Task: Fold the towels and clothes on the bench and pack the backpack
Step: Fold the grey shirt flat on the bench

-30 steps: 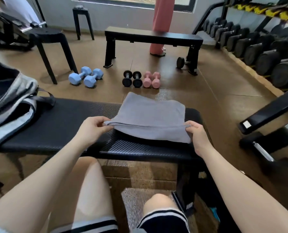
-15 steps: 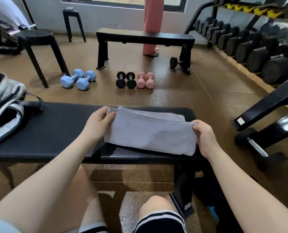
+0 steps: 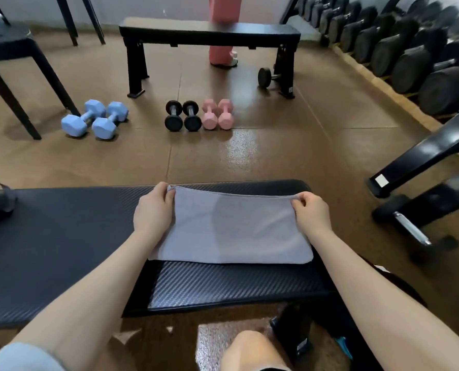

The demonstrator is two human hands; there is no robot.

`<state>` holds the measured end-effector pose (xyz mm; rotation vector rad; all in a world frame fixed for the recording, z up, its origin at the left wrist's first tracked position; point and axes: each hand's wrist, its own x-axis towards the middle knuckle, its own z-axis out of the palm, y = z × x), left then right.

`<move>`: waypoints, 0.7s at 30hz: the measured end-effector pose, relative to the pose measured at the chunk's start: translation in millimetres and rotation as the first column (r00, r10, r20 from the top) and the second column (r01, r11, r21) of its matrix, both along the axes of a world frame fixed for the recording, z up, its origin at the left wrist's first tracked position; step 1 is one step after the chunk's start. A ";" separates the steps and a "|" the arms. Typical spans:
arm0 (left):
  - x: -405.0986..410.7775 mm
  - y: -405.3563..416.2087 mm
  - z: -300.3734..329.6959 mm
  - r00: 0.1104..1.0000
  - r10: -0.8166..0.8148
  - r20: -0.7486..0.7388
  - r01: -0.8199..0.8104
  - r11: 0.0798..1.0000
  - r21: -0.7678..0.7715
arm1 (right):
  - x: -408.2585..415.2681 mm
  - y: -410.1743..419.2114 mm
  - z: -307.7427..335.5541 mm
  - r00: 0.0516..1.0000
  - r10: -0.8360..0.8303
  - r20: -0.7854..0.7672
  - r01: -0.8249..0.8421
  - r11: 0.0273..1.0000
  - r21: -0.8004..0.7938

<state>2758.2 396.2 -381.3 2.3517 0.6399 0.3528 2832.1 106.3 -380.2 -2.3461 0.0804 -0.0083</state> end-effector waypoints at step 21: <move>-12.4 -40.8 -24.6 0.786 -0.452 -0.422 0.600 0.724 0.342 | -45.1 57.7 -16.6 0.773 0.594 -0.223 -0.588 0.539 -0.603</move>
